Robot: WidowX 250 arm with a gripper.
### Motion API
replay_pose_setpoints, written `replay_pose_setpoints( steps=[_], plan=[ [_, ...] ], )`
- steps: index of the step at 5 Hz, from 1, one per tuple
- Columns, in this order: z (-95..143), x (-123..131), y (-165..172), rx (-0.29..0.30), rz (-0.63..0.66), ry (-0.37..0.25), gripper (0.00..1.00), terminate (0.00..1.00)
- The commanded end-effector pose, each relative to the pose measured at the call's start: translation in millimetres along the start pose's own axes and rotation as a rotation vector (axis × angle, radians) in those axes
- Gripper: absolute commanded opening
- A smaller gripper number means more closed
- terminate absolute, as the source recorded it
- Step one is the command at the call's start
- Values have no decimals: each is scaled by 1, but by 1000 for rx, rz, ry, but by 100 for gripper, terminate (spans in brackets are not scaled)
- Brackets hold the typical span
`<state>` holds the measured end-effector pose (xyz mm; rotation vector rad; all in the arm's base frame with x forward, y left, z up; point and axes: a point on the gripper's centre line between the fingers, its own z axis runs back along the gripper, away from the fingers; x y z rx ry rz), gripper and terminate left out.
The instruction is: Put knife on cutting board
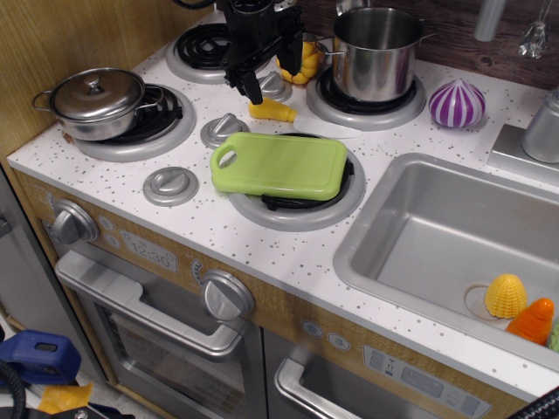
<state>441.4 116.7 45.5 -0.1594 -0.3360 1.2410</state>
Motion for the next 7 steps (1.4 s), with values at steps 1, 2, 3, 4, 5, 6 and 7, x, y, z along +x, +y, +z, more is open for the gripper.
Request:
replay_pose_setpoints(
  steps=[1, 2, 3, 4, 5, 6, 7],
  plan=[
    [0, 0, 0, 0, 0, 0, 100, 0],
    [-6, 1, -1, -8, -5, 10, 100, 0],
    [-10, 4, -3, -9, -17, 29, 100, 0],
    [-18, 6, -3, -17, -27, 47, 100, 0],
    [-29, 10, -4, -21, -28, 87, 100, 0],
    [-35, 11, -3, -28, -3, 99, 100, 0],
    [-33, 8, -2, -19, 11, 95, 0, 0]
  ],
)
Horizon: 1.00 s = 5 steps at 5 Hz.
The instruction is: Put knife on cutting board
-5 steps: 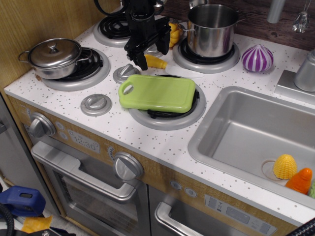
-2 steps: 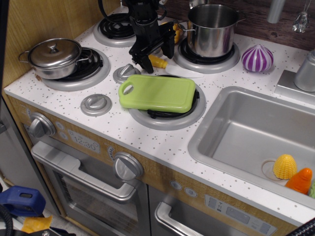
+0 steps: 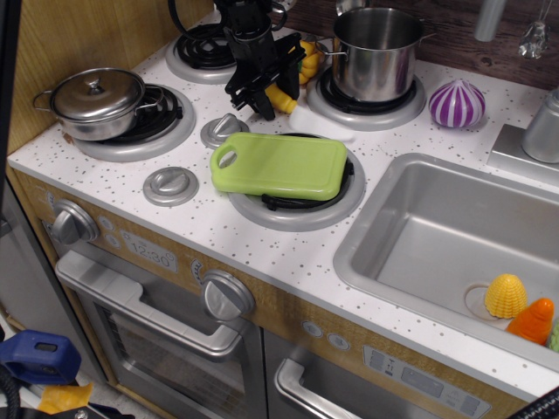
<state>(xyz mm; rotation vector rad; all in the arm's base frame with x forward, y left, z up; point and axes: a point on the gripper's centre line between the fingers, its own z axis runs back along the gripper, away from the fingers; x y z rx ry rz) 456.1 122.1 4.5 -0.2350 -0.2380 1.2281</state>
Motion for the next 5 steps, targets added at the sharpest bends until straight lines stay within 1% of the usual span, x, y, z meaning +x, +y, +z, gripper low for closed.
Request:
replay_pose_setpoints(
  steps=[1, 2, 3, 4, 5],
  plan=[
    [18, 5, -5, -1, 8, -27, 0, 0],
    [41, 8, -13, 18, -21, -89, 0, 0],
    [64, 13, -11, 5, -31, -196, 0, 0],
    [89, 14, -16, 13, -20, -269, 0, 0],
    [114, 7, -15, 24, 24, -312, 0, 0]
  ],
)
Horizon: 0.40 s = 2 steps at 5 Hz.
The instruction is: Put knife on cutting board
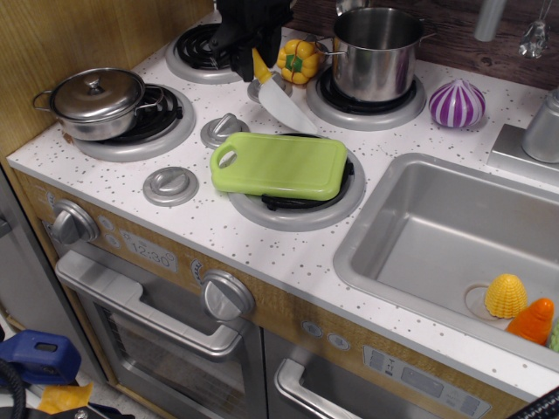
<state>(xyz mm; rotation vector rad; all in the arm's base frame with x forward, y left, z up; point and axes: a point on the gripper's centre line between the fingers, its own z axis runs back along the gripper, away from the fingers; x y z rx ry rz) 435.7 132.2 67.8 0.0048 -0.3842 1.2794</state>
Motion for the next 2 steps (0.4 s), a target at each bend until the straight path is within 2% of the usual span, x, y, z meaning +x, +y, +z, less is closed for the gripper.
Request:
replay_pose_setpoints(
  steps=[1, 2],
  plan=[
    [70, 11, -2, -62, 64, -89, 0, 0],
    [89, 6, 8, -39, 105, -89, 0, 0]
  ],
)
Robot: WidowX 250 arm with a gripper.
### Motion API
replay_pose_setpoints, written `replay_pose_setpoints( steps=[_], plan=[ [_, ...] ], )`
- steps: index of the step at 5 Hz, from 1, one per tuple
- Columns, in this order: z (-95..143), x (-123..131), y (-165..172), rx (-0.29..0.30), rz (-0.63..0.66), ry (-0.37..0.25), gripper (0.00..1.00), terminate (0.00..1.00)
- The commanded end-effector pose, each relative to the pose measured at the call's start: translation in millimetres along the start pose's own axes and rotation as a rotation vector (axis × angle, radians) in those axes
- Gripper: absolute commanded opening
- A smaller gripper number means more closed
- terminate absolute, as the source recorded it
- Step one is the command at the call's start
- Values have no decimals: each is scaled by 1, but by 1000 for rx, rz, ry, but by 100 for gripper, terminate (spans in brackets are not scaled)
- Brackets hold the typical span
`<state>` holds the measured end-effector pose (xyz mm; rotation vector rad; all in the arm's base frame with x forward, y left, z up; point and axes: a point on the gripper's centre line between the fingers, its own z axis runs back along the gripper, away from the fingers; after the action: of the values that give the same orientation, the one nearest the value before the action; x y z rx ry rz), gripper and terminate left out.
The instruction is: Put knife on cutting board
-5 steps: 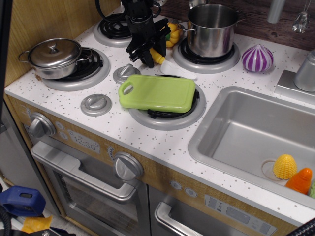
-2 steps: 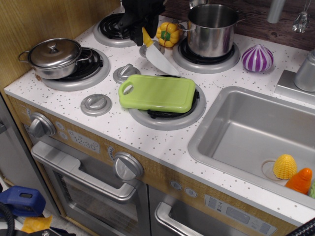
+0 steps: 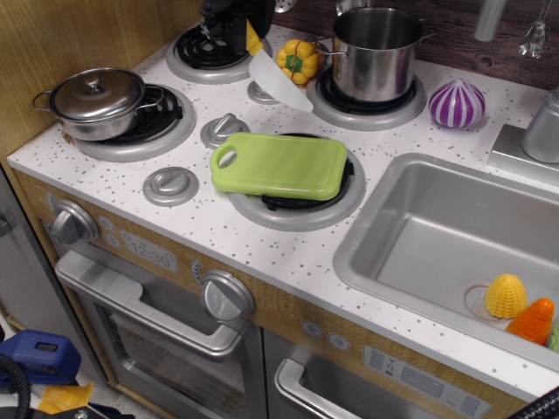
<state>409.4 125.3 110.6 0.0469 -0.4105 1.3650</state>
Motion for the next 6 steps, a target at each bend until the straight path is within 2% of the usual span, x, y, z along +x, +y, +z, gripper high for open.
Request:
replay_pose_setpoints(
  steps=[1, 2, 4, 6],
  plan=[
    [54, -6, 4, -26, 87, -7, 0, 0],
    [47, -24, 17, -44, 136, 2, 0, 0],
    [21, -39, 24, -68, 147, 89, 0, 0],
    [5, -59, 38, -53, 210, 219, 0, 0]
  ],
)
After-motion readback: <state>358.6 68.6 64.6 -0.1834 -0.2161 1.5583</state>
